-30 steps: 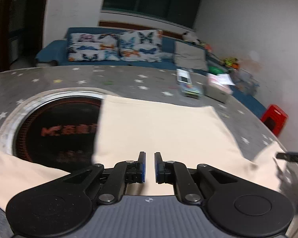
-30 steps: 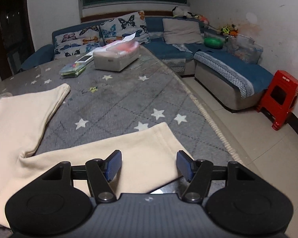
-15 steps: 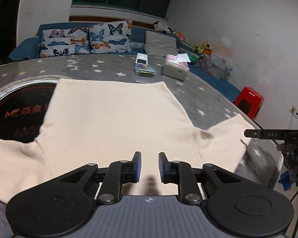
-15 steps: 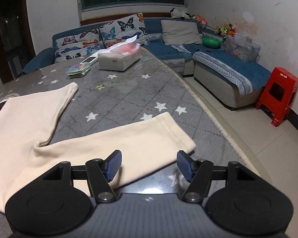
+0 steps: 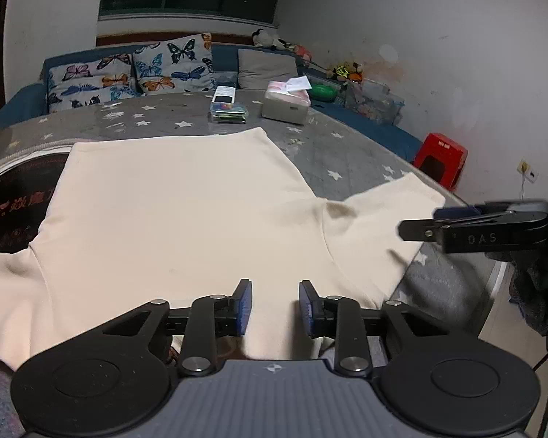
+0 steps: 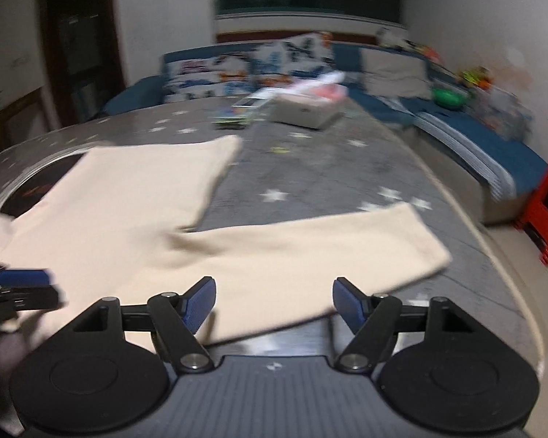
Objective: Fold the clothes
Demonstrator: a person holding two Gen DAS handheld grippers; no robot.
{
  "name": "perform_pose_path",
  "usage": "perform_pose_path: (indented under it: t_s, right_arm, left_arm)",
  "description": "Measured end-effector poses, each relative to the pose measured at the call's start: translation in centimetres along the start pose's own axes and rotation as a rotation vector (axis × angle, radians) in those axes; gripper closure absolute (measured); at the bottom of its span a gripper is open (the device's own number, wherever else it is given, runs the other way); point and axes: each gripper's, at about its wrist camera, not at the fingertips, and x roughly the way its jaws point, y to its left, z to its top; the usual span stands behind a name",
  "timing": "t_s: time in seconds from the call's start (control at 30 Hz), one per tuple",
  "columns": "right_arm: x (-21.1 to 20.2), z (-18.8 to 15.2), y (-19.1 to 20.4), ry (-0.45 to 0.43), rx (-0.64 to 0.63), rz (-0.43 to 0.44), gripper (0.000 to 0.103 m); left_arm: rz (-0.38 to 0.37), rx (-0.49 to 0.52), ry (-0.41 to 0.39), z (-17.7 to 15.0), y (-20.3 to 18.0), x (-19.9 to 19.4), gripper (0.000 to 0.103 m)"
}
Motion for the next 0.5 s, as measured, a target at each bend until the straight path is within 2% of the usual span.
perform_pose_path:
  t_s: [0.1,0.23,0.33,0.5]
  right_arm:
    - [0.5,-0.4,1.9,0.019,-0.057,0.054,0.026]
    - [1.3,-1.0,3.1,0.047,-0.110,0.042,0.025]
    - [0.7,-0.8,2.3,0.028,-0.082,0.032,0.025]
    - [0.1,-0.7,-0.9,0.004,0.003,-0.044,0.025]
  left_arm:
    - [-0.002,0.019,0.001,-0.3,-0.4,0.0,0.064]
    - [0.000,0.036,0.005,-0.3,-0.8,0.1,0.063]
    - [-0.001,0.037,0.005,-0.1,-0.8,0.1,0.060]
    - [-0.004,0.038,0.005,0.2,-1.0,0.1,0.056]
